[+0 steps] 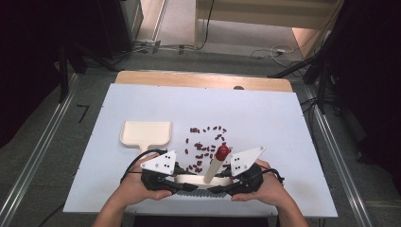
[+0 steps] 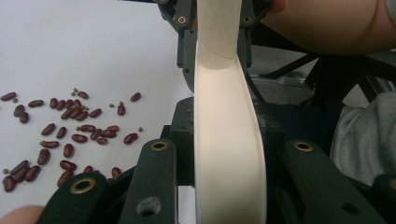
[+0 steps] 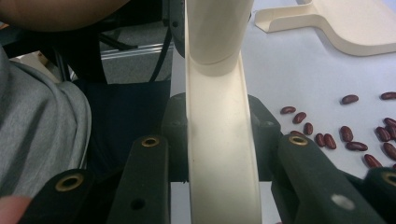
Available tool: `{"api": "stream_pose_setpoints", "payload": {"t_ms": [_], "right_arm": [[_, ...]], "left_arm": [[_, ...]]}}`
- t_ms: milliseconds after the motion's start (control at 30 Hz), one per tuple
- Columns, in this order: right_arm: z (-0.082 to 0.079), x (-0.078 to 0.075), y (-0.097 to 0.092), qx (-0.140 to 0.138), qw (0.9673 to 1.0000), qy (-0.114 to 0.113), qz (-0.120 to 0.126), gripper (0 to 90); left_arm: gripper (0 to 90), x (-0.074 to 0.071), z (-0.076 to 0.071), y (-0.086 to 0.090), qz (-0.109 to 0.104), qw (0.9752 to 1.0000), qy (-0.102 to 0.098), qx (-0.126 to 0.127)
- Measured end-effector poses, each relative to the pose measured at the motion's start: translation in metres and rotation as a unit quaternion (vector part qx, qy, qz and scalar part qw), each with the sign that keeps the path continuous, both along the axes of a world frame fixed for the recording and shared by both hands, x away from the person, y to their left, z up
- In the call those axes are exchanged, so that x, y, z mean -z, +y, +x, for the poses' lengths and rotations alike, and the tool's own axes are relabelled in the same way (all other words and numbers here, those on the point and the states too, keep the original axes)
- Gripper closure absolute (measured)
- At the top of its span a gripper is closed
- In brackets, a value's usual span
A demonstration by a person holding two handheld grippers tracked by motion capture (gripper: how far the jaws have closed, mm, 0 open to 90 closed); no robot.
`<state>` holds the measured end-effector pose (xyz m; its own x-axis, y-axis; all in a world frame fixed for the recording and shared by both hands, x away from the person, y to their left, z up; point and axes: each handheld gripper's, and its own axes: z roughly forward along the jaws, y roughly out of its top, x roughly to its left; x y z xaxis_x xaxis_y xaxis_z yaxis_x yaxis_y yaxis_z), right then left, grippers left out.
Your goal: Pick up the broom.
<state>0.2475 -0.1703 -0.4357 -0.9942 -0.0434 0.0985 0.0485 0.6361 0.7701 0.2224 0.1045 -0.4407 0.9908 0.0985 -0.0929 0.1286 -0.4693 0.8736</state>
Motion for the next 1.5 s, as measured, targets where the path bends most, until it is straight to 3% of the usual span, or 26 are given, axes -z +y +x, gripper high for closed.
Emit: {"api": "stream_pose_setpoints", "payload": {"t_ms": [167,267,300,367,400,433,600,767,900,1000,1100,1133,1167,1200,1367,1433,1500], "right_arm": [[0.002,-0.001,0.004,0.017,0.9997,0.017,0.005,65.6],[0.002,0.001,0.006,0.036,0.9992,0.016,0.007,65.6],[0.003,0.003,0.006,0.057,0.9983,0.013,0.006,65.6],[0.006,0.004,0.005,0.072,0.9972,0.020,0.008,65.7],[0.008,0.005,0.003,0.081,0.9963,0.026,0.013,65.6],[0.008,0.005,0.003,0.081,0.9963,0.026,0.013,65.6],[0.016,0.004,-0.007,0.133,0.9906,0.019,0.024,65.6],[0.018,0.000,-0.014,0.164,0.9858,0.006,0.035,65.6],[0.022,-0.004,-0.021,0.205,0.9781,-0.001,0.036,65.6],[0.028,-0.004,-0.028,0.230,0.9726,-0.003,0.035,65.6],[0.033,-0.005,-0.034,0.264,0.9641,-0.015,0.026,65.6],[0.038,-0.006,-0.038,0.284,0.9582,-0.018,0.029,65.6],[0.038,-0.006,-0.038,0.284,0.9582,-0.018,0.029,65.6],[0.041,-0.006,-0.041,0.294,0.9553,-0.021,0.029,65.6],[0.061,-0.004,-0.050,0.334,0.9420,-0.027,0.023,65.6],[0.069,-0.003,-0.052,0.348,0.9367,-0.029,0.017,65.6],[0.078,-0.002,-0.055,0.361,0.9319,-0.032,0.014,65.6]], "left_arm": [[66.2,0.002,0.007,0.007,-0.027,0.9994,0.018,-0.012],[58.3,0.004,0.009,0.011,-0.037,0.9980,0.015,-0.050],[42.4,0.004,0.011,0.014,-0.046,0.9965,0.016,-0.069],[39.4,0.004,0.014,0.021,-0.056,0.9936,0.008,-0.098],[34.9,0.005,0.015,0.025,-0.059,0.9912,-0.004,-0.118],[34.9,0.005,0.016,0.028,-0.062,0.9892,-0.004,-0.133],[9.8,0.008,0.021,0.041,-0.060,0.9795,0.001,-0.192],[0.0,0.012,0.023,0.056,-0.059,0.9660,-0.003,-0.252],[0.0,0.016,0.021,0.074,-0.066,0.9553,-0.001,-0.288],[0.0,0.020,0.020,0.087,-0.069,0.9485,-0.001,-0.309],[0.0,0.025,0.016,0.100,-0.075,0.9406,-0.005,-0.331],[0.0,0.027,0.016,0.105,-0.078,0.9386,-0.008,-0.336],[0.0,0.028,0.014,0.110,-0.080,0.9359,-0.011,-0.343],[0.0,0.029,0.013,0.115,-0.081,0.9330,-0.017,-0.350],[0.0,0.037,0.010,0.136,-0.077,0.9238,-0.021,-0.375],[0.0,0.042,0.009,0.143,-0.086,0.9195,-0.020,-0.383],[0.0,0.045,0.009,0.149,-0.089,0.9167,-0.015,-0.389]]}}
